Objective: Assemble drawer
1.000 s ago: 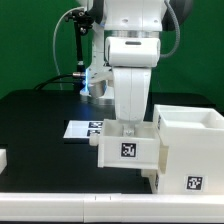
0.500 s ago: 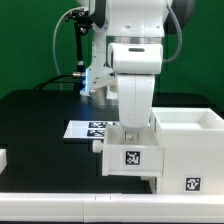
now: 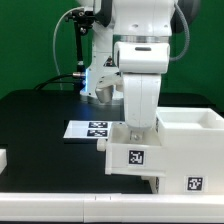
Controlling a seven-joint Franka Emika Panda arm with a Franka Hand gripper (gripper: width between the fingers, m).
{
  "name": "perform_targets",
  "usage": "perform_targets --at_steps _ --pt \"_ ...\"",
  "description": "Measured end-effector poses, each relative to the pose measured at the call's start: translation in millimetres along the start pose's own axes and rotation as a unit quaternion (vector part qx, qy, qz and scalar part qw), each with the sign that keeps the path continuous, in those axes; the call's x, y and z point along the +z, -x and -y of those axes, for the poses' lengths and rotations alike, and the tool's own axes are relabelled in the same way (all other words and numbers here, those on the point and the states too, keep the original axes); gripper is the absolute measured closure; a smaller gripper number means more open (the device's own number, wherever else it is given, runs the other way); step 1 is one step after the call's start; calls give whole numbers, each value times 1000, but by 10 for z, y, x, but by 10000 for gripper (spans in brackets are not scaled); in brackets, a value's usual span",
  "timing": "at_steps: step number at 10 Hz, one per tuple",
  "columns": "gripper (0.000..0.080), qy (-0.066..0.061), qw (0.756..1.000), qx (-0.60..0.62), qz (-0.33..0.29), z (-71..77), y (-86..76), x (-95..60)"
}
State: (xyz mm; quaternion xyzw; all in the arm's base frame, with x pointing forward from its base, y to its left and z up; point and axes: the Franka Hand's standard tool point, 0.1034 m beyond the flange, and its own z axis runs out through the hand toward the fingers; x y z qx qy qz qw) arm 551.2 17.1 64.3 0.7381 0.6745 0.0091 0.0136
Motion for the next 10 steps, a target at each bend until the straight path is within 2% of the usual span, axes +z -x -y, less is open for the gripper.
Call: perform_targets --at_steps 3,6,8,10 --pt "768 -4 1000 -25 1 13 46 8" --pt "768 -4 1000 -12 1 18 -3 8" --pt "768 -11 1000 -4 4 4 -8 8" --pt "768 -11 1000 2 4 -9 5 10"
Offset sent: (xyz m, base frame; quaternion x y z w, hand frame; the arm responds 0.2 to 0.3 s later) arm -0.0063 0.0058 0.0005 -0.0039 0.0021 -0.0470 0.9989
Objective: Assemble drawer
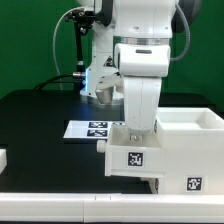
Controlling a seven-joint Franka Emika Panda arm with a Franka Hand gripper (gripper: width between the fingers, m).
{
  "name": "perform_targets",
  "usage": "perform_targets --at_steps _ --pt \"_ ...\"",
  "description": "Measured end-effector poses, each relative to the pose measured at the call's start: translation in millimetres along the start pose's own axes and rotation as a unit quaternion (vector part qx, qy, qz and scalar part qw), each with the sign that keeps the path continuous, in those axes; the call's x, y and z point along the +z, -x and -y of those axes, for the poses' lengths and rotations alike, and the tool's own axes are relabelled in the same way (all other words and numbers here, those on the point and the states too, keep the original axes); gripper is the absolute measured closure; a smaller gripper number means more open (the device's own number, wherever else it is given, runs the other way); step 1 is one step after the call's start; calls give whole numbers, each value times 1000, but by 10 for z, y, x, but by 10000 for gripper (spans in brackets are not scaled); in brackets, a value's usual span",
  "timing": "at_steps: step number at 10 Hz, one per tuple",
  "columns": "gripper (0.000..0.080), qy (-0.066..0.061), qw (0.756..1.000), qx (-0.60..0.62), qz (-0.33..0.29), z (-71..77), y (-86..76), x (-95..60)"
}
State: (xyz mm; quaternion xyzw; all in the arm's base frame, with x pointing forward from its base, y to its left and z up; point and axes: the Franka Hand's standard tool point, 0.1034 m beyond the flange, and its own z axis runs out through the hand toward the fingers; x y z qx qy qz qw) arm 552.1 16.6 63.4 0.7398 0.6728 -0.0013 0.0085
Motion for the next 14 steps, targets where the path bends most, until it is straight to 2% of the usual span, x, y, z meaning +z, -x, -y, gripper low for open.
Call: perform_targets --at_steps 9,12,14 --pt "768 2 999 -39 1 -7 62 0" --pt "768 3 1000 -15 2 -53 -26 -33" --pt "768 -1 1000 0 4 -78 -59 -65"
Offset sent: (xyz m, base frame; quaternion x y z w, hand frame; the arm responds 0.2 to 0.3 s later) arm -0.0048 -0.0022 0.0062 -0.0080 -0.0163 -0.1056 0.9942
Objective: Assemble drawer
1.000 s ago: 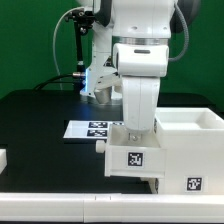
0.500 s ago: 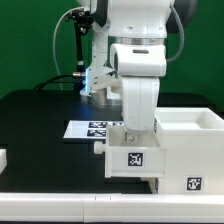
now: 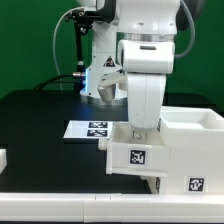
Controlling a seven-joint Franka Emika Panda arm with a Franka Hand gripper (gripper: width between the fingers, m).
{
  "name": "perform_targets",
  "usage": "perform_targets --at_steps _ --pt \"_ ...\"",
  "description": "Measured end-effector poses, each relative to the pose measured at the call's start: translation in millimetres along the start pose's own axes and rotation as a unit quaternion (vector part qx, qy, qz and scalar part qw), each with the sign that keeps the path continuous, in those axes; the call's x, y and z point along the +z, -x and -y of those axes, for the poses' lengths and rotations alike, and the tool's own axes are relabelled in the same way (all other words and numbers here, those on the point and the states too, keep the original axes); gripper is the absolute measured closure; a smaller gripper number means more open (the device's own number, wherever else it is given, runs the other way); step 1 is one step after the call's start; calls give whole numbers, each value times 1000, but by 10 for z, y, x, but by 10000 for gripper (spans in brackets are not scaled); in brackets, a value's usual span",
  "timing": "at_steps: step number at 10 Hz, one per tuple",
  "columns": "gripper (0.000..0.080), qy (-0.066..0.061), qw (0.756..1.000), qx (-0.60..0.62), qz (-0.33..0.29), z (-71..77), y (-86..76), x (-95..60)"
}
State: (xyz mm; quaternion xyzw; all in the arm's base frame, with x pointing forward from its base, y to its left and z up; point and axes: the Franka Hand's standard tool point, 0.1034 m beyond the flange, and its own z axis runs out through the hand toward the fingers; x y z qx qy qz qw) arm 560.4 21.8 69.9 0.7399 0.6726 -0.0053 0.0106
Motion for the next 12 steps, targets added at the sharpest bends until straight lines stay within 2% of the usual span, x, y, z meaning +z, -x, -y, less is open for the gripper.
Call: perform_targets --at_steps 2,10,12 --pt "768 0 1000 8 -3 16 54 23" --pt "768 1 998 -56 4 40 23 40" --pt "768 -4 999 -46 6 24 1 29"
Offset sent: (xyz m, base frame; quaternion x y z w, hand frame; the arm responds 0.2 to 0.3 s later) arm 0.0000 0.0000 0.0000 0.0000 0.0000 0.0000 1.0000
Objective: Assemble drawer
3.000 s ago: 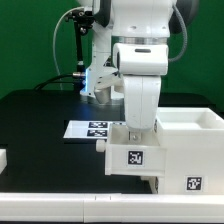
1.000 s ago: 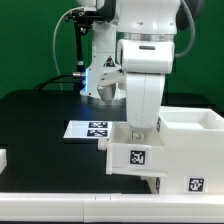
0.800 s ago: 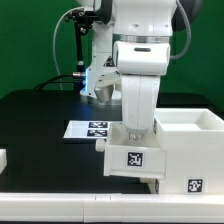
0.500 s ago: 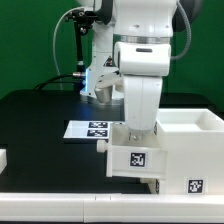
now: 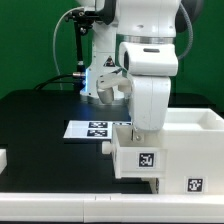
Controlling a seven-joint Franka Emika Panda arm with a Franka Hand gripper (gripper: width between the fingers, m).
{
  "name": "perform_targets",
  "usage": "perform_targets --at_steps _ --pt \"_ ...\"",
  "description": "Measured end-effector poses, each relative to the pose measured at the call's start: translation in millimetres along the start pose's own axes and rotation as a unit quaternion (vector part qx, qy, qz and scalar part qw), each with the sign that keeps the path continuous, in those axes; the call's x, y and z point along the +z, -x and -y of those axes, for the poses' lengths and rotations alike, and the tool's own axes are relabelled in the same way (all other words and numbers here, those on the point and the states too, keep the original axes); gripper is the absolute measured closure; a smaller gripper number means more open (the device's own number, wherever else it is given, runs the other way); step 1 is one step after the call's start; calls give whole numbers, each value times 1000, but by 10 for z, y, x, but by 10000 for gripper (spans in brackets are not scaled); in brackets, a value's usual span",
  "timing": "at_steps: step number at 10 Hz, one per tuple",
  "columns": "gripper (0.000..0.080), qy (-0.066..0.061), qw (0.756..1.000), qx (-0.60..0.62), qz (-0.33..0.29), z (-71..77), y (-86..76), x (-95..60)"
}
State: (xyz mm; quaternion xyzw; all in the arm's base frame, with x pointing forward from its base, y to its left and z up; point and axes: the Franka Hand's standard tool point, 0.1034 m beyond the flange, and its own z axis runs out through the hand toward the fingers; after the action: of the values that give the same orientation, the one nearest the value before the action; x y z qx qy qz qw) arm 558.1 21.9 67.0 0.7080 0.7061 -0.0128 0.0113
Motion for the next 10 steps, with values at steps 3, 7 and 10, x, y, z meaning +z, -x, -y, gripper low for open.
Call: perform_targets --at_steps 3,7,10 --pt "768 -9 1000 10 4 -17 -37 -26" --pt "768 -11 1000 14 4 -3 1 -7" --pt "413 -11 1000 12 7 -45 14 -84"
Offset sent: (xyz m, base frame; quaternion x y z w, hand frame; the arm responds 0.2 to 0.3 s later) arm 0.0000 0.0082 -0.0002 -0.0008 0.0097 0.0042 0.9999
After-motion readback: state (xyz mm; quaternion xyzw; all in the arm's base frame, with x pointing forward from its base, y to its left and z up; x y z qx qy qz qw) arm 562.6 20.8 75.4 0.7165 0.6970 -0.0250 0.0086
